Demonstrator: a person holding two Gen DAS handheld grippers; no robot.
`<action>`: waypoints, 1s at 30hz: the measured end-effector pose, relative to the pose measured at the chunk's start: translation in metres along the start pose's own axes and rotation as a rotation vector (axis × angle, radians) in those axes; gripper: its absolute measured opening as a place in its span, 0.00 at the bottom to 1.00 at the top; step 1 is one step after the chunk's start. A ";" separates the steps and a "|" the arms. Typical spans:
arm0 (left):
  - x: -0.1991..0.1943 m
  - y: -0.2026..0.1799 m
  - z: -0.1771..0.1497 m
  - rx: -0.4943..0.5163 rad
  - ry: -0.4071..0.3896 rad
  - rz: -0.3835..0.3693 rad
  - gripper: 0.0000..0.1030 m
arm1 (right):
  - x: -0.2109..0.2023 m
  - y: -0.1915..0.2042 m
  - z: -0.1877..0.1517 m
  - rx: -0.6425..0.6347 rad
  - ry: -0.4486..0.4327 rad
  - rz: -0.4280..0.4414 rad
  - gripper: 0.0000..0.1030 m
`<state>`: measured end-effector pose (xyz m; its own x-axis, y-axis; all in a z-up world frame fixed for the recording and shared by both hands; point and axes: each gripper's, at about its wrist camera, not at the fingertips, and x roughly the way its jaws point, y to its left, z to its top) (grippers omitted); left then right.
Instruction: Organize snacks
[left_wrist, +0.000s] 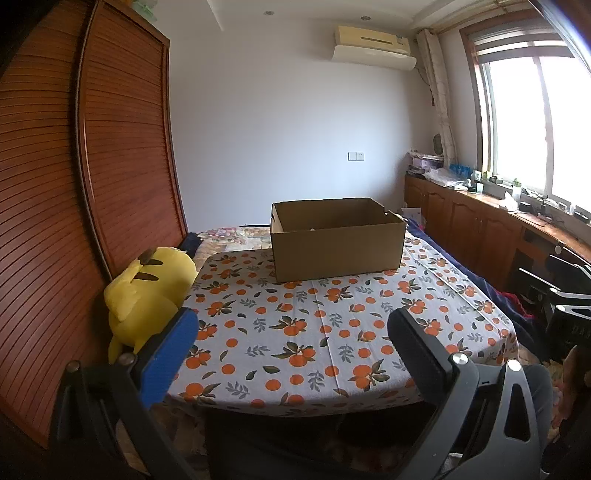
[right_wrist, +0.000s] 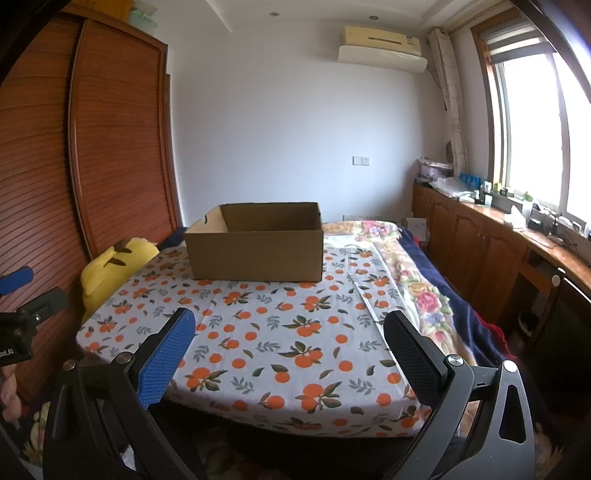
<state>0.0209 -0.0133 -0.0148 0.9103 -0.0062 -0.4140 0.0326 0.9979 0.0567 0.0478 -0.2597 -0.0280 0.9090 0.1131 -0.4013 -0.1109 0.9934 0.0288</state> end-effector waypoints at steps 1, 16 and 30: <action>0.000 0.000 0.000 -0.001 0.000 0.001 1.00 | 0.000 0.000 0.000 0.000 0.001 0.000 1.00; -0.003 0.000 0.001 -0.002 -0.014 0.004 1.00 | 0.000 0.000 -0.001 -0.001 -0.002 -0.003 1.00; -0.004 0.002 0.002 -0.004 -0.018 0.005 1.00 | 0.001 0.001 -0.001 -0.002 -0.006 -0.002 1.00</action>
<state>0.0185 -0.0118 -0.0108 0.9178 -0.0019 -0.3972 0.0261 0.9981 0.0554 0.0481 -0.2587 -0.0296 0.9114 0.1111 -0.3962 -0.1097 0.9936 0.0263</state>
